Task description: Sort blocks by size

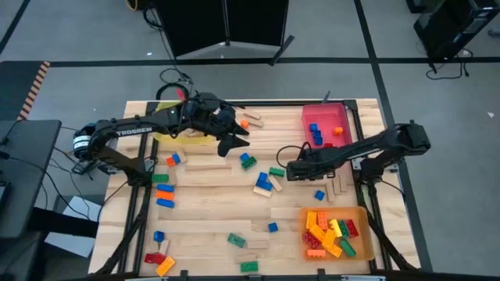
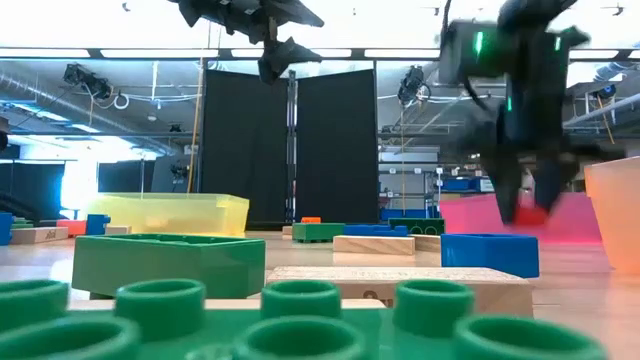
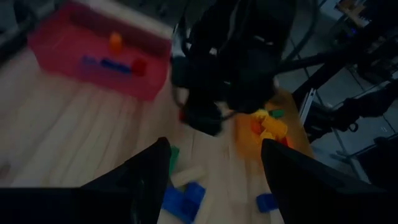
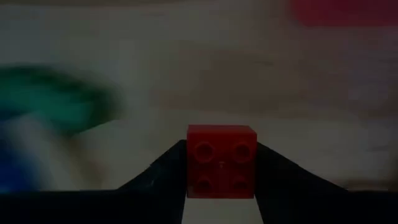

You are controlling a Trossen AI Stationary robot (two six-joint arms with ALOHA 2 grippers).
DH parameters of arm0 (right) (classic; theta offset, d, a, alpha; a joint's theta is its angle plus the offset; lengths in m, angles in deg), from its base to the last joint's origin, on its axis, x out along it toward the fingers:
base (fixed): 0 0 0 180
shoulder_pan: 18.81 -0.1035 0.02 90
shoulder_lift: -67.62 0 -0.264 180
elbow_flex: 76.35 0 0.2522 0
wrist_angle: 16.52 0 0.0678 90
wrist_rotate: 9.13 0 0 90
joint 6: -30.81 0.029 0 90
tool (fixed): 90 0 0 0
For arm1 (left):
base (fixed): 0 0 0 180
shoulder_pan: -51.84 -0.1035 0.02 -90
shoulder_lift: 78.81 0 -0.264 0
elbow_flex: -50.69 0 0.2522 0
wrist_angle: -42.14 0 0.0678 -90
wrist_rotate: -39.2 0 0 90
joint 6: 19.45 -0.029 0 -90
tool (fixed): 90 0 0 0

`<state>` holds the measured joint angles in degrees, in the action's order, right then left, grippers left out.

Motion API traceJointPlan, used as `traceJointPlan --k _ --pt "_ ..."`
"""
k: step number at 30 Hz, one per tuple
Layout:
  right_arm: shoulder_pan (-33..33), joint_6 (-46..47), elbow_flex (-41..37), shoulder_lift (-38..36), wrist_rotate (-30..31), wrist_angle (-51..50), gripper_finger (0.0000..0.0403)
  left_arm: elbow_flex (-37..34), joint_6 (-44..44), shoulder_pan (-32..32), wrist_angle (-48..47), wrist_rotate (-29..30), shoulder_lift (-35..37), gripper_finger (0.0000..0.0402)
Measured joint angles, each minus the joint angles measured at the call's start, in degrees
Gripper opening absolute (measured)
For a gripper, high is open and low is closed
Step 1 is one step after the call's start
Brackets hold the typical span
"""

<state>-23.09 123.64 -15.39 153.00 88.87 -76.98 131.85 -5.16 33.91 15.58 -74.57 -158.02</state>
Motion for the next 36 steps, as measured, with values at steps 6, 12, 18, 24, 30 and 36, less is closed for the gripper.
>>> traceJointPlan --k 6,12,18,24,30,36 --pt "-1.83 -0.11 7.73 -10.46 6.95 -8.13 0.0154 -0.11 -3.63 -0.85 -1.13 1.10 4.08 0.0257" --pt "4.06 -4.55 13.71 -16.42 14.48 -23.97 0.0154 -0.11 -6.75 -0.80 -2.80 5.94 7.01 0.0257" --pt "18.18 -17.27 10.77 -17.55 13.18 -27.45 0.0154 -0.13 -8.04 -0.78 -5.05 6.20 7.92 0.0257" --pt "28.82 -27.47 0.58 -17.80 6.84 -18.01 0.0154 -6.58 -7.22 -0.69 -4.29 7.65 11.96 0.0257" --pt "33.82 -32.91 -6.19 -17.82 1.76 -7.43 0.0155 -21.38 1.64 -0.67 8.80 12.00 22.78 0.0257" --pt "37.98 -37.51 -9.06 -16.02 -1.06 -3.24 0.0172 -30.09 8.47 -0.67 13.46 15.70 31.69 0.0257"
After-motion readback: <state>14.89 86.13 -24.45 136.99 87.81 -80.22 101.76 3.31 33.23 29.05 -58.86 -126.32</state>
